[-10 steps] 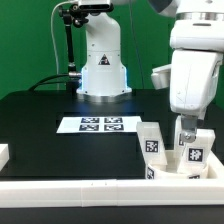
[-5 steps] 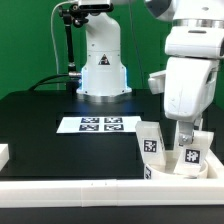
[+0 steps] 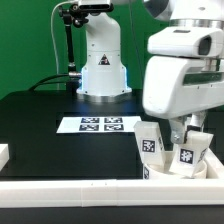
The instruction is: Assemble stool
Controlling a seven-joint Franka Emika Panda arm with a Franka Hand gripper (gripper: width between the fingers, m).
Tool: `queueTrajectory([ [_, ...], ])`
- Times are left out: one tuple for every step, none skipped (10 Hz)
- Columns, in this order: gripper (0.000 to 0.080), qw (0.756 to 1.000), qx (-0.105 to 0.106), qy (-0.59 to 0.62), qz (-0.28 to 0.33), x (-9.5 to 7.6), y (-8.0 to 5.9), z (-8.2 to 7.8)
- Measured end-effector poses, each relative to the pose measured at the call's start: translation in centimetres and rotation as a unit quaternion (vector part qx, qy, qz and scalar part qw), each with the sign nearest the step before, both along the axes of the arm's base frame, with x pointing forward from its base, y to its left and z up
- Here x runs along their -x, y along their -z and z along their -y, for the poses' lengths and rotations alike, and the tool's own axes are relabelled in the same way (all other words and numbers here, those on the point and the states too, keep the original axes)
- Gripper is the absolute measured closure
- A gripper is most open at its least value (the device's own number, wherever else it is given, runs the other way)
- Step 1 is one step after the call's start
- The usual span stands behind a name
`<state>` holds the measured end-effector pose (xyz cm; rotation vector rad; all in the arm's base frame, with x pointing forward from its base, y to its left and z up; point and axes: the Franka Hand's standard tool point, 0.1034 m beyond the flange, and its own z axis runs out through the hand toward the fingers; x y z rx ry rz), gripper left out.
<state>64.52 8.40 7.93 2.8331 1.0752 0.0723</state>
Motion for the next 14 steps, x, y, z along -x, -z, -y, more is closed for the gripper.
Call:
queueTrajectory([
  [0.0459,1.000,-0.006,0.028,0.001,-0.03,0.01,0.36],
  [0.0459,0.997,-0.016,0.074,0.004,-0.10,0.02,0.60],
  [0.0459,0.992,-0.025,0.121,0.008,-0.19,0.00,0.84],
  [0.0458,0.988,-0.027,0.153,0.012,-0.23,-0.02,0.90],
  [0.0458,0.982,-0.031,0.187,0.014,-0.22,-0.01,0.84],
  [0.0458,0.973,-0.034,0.226,0.017,-0.22,-0.01,0.84],
  [0.0458,0.966,-0.036,0.255,0.019,-0.22,-0.01,0.84],
  [0.0458,0.960,-0.038,0.277,0.020,-0.22,-0.01,0.84],
  [0.0458,0.946,-0.042,0.322,0.024,-0.23,-0.02,0.83],
  [0.0458,0.927,-0.051,0.371,0.029,-0.31,-0.03,0.87],
  [0.0458,0.902,-0.067,0.425,0.034,-0.52,-0.10,1.01],
  [0.0458,0.881,-0.076,0.466,0.040,-0.64,-0.10,1.00],
  [0.0458,0.859,-0.081,0.503,0.041,-0.66,-0.11,1.01],
  [0.0458,0.837,-0.083,0.539,0.043,-0.65,-0.10,1.21],
])
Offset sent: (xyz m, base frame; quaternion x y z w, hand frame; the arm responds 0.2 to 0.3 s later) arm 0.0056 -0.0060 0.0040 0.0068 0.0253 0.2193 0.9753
